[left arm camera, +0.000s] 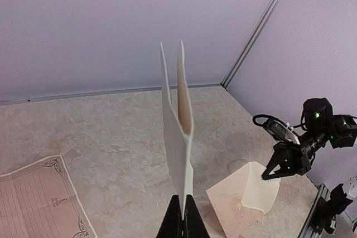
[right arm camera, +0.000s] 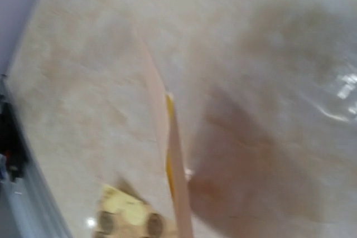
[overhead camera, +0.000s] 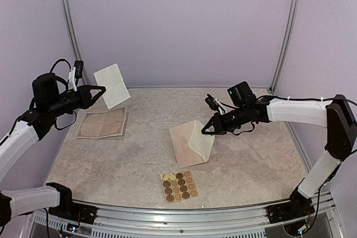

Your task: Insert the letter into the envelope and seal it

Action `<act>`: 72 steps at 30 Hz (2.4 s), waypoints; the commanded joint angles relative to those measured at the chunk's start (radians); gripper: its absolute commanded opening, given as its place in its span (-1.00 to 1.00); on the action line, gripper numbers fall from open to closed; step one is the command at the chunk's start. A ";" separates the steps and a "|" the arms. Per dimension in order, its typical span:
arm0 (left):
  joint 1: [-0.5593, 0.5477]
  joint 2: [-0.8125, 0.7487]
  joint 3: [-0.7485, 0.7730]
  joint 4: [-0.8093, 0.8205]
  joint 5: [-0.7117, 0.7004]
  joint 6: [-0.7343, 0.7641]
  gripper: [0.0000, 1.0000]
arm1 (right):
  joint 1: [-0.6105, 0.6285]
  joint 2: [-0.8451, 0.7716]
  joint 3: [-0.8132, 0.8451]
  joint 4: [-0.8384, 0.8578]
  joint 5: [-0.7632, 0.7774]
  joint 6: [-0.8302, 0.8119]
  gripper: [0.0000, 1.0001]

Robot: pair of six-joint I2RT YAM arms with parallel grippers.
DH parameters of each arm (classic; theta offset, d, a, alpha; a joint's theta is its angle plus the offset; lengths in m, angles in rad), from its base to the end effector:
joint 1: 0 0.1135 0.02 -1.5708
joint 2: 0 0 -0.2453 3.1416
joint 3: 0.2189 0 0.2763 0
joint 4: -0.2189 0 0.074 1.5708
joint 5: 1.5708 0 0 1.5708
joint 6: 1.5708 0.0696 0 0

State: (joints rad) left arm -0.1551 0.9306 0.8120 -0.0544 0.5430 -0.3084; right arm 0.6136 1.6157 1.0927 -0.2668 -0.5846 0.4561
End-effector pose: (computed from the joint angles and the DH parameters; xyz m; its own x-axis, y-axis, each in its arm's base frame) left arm 0.2711 -0.0788 0.3149 -0.3548 -0.2075 -0.9116 0.5536 0.7391 -0.3837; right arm 0.2948 0.2546 0.1820 -0.8727 -0.1654 -0.4594 -0.4605 0.5914 0.6619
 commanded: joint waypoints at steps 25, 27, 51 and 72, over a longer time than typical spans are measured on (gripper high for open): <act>-0.903 0.009 -0.146 0.392 -0.349 -0.303 -1.00 | 0.050 -0.455 -0.171 0.294 -0.213 -0.037 0.87; -0.941 0.034 -0.130 0.405 -0.366 -0.303 -1.00 | 0.101 -0.494 -0.208 0.409 -0.275 0.011 0.90; -1.051 0.159 -0.059 0.416 -0.421 -0.270 -1.00 | 0.302 -0.422 -0.261 0.687 -0.271 0.124 -0.73; -0.890 0.395 -0.119 0.322 -0.610 -0.575 0.11 | 0.030 -0.306 -0.292 0.211 0.132 0.163 -1.00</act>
State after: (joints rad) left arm -1.0767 1.2480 0.7109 0.2661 -0.0666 -0.7918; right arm 0.6907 1.2495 0.8104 0.0456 -0.4957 0.6052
